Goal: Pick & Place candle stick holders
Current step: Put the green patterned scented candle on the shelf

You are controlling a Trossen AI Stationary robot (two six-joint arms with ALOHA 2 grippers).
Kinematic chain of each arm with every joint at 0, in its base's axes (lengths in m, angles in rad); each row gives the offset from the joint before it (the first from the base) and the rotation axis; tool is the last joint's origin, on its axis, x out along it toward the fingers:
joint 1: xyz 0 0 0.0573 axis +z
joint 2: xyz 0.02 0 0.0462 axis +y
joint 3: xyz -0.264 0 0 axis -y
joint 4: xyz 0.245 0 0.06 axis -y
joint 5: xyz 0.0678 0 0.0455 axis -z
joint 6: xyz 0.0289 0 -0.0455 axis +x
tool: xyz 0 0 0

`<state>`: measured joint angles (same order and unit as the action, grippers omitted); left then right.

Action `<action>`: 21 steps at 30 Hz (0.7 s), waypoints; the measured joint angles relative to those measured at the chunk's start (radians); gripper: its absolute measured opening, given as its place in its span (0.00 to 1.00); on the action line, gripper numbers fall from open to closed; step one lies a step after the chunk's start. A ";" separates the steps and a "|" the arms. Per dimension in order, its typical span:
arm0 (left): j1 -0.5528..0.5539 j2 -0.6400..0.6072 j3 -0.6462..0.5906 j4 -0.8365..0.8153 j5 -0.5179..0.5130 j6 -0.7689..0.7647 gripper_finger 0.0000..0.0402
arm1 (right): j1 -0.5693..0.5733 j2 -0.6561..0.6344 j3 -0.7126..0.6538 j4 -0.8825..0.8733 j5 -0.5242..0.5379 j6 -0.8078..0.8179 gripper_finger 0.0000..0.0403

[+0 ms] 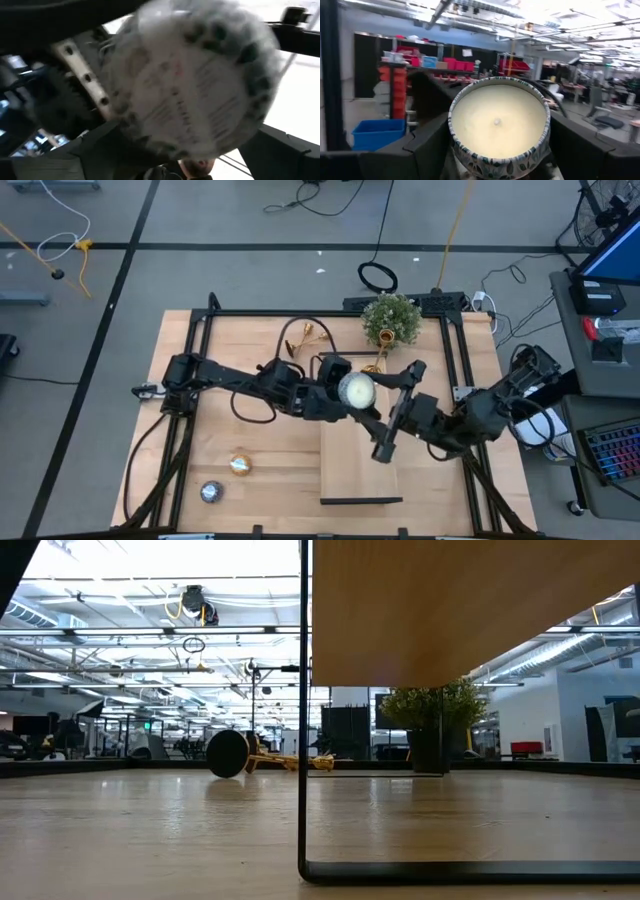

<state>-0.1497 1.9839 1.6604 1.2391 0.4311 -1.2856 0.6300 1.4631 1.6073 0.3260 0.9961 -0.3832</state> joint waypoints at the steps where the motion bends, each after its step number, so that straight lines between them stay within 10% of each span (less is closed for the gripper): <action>1: 0.000 0.000 0.000 -0.013 -0.006 0.001 0.90 | 0.004 0.000 0.000 0.001 0.005 -0.003 0.71; 13: 0.017 -0.001 0.000 -0.108 0.047 -0.031 0.86 | 0.087 -0.065 0.000 0.006 0.053 -0.023 0.71; 21: 0.044 -0.035 0.000 -0.293 0.317 -0.118 0.86 | 0.246 -0.168 0.000 -0.052 0.256 -0.022 0.71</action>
<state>-0.1058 1.9486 1.6601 0.9458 0.7480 -1.4039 0.8762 1.2948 1.6073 0.2740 1.2519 -0.4050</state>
